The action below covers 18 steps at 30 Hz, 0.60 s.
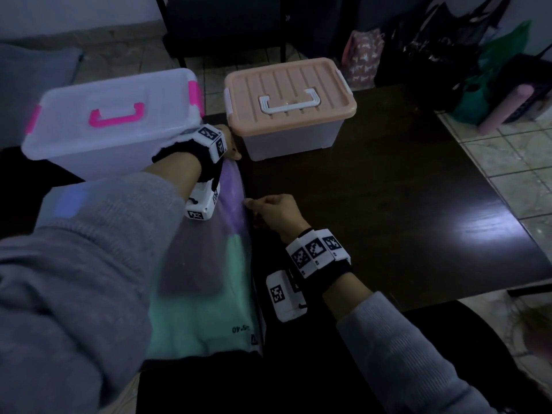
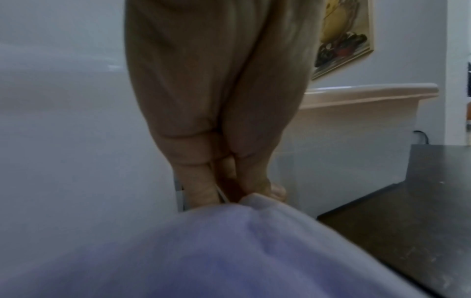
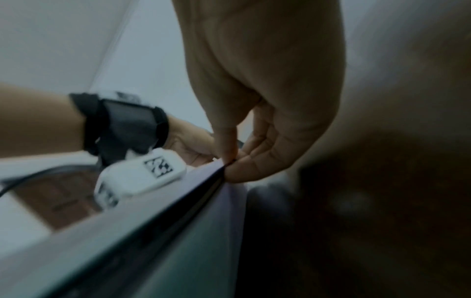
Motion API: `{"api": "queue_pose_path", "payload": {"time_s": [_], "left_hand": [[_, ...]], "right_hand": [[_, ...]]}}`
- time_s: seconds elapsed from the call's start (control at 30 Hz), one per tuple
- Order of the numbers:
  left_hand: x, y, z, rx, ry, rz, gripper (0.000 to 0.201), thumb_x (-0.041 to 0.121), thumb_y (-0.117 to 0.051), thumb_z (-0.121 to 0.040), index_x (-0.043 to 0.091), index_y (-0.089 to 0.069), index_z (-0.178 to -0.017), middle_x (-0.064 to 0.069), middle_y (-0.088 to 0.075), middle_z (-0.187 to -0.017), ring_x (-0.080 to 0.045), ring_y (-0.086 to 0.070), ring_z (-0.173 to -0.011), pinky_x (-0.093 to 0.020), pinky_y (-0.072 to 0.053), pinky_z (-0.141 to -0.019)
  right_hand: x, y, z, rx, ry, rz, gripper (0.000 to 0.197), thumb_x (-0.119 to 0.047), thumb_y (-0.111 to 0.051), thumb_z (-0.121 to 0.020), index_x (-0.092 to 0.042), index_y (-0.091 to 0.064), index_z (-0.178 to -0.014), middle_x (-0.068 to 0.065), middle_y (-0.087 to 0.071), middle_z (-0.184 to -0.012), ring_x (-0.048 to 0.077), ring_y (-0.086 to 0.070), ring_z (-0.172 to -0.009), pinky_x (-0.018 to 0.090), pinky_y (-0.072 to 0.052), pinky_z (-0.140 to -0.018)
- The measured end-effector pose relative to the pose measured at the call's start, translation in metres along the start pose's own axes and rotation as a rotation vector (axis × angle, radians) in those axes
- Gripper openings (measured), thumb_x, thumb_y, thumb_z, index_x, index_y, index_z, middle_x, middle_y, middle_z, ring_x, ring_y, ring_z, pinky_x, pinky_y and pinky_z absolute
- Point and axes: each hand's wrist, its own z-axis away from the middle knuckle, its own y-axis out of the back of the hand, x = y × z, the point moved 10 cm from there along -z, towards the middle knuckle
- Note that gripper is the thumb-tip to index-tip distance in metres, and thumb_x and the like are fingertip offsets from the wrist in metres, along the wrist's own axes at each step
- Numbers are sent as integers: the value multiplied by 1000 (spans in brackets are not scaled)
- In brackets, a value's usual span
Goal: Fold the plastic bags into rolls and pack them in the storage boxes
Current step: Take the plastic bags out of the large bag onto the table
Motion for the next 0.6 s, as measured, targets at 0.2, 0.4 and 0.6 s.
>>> {"api": "queue_pose_path", "payload": {"time_s": [0.2, 0.4, 0.6], "left_hand": [[-6, -2, -2, -81, -13, 106, 24, 11, -62, -90, 20, -52, -70, 4, -47, -57, 17, -48, -40, -2, -37, -43], [-5, -1, -2, -42, -10, 81, 32, 17, -61, -90, 19, -44, -63, 5, -44, -63, -5, -41, -54, -4, -36, -42], [-10, -3, -4, -57, 24, 110, 31, 18, -64, -88, 19, -48, -62, 6, -49, -52, 7, -51, -40, -5, -36, -39]], "right_hand": [[0, -1, -5, 79, 25, 26, 19, -28, -69, -84, -10, -68, -80, 5, -65, -77, 15, -61, -65, 28, -54, -65], [3, -5, -2, 45, -3, 35, 16, -25, -69, -84, -11, -66, -77, 4, -65, -74, 12, -60, -60, 24, -53, -58], [4, -10, 0, 22, 1, 50, 7, -17, -70, -83, -16, -63, -81, 5, -65, -91, 15, -62, -78, 33, -56, -79]]}}
